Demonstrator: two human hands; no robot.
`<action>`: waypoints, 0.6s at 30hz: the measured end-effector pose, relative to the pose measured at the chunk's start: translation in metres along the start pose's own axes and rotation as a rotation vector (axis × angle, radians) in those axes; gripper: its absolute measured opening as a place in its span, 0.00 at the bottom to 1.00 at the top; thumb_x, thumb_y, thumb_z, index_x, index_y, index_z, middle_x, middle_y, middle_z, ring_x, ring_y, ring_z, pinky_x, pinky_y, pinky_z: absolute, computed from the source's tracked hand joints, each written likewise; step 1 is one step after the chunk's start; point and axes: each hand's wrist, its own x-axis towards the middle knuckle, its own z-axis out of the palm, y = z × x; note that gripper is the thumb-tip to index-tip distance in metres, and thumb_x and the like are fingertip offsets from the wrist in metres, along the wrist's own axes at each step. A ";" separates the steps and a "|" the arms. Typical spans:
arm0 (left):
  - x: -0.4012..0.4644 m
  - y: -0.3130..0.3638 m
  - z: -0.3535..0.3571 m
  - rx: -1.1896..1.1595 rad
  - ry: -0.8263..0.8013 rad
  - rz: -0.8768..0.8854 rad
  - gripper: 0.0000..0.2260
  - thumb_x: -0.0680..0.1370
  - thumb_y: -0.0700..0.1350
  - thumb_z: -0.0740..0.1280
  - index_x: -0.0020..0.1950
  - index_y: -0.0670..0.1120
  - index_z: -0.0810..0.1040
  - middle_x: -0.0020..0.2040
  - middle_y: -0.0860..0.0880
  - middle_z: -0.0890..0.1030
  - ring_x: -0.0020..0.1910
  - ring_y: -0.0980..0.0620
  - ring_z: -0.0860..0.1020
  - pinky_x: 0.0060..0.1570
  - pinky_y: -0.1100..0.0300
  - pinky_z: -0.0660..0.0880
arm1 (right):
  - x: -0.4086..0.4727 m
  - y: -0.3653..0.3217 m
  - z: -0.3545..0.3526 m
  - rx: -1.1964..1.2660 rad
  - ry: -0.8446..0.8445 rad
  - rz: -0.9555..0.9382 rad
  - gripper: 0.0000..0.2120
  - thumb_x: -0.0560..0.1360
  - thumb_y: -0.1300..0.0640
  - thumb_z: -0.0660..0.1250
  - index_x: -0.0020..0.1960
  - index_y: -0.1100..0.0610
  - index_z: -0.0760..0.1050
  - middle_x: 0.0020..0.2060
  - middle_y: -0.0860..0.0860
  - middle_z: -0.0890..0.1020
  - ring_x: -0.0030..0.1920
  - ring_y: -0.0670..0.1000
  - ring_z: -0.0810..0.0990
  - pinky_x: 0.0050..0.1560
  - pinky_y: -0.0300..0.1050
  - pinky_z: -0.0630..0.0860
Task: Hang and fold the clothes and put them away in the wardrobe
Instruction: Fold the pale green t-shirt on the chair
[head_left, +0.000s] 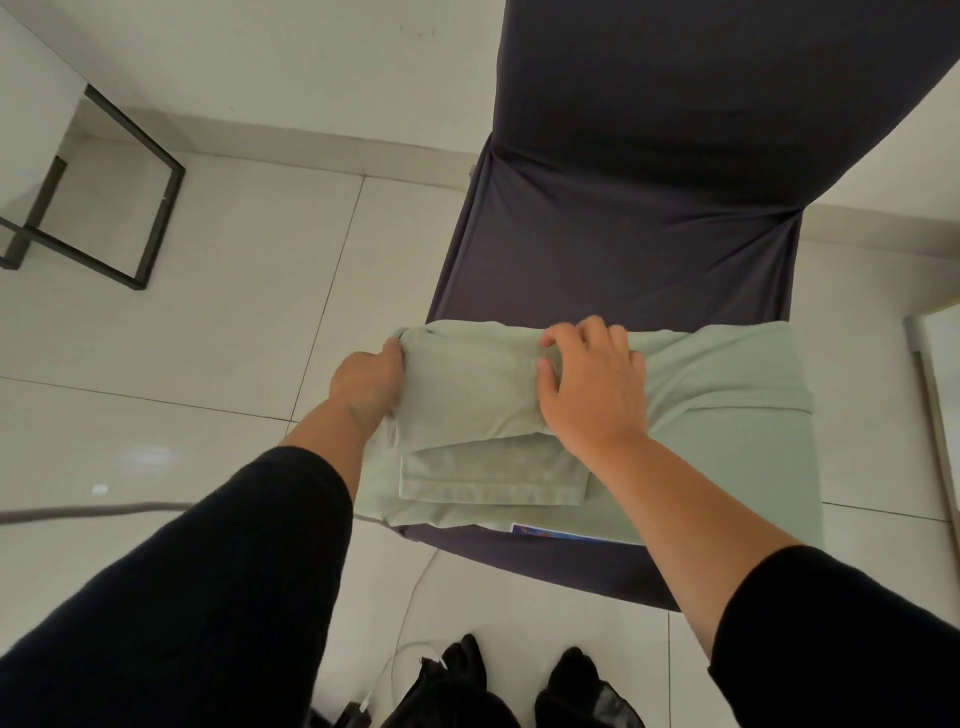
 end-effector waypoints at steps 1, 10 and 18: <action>0.004 0.003 0.000 -0.053 -0.028 -0.013 0.22 0.79 0.58 0.58 0.52 0.38 0.73 0.42 0.46 0.75 0.45 0.44 0.74 0.50 0.51 0.72 | 0.000 -0.001 0.003 -0.007 -0.013 -0.019 0.11 0.78 0.51 0.57 0.58 0.49 0.72 0.52 0.48 0.72 0.55 0.52 0.69 0.54 0.47 0.65; 0.007 0.019 -0.017 -0.372 0.094 -0.069 0.14 0.78 0.50 0.59 0.35 0.44 0.66 0.35 0.48 0.69 0.32 0.52 0.66 0.37 0.57 0.66 | 0.003 -0.020 0.024 -0.054 0.018 -0.105 0.09 0.78 0.53 0.58 0.56 0.49 0.74 0.51 0.48 0.73 0.52 0.52 0.70 0.51 0.47 0.64; 0.012 0.006 -0.033 -0.418 0.201 0.394 0.14 0.83 0.48 0.53 0.40 0.45 0.69 0.36 0.52 0.69 0.35 0.56 0.66 0.37 0.65 0.65 | -0.002 -0.026 0.020 -0.136 0.074 -0.137 0.12 0.77 0.52 0.58 0.60 0.49 0.71 0.57 0.50 0.72 0.56 0.53 0.69 0.56 0.48 0.65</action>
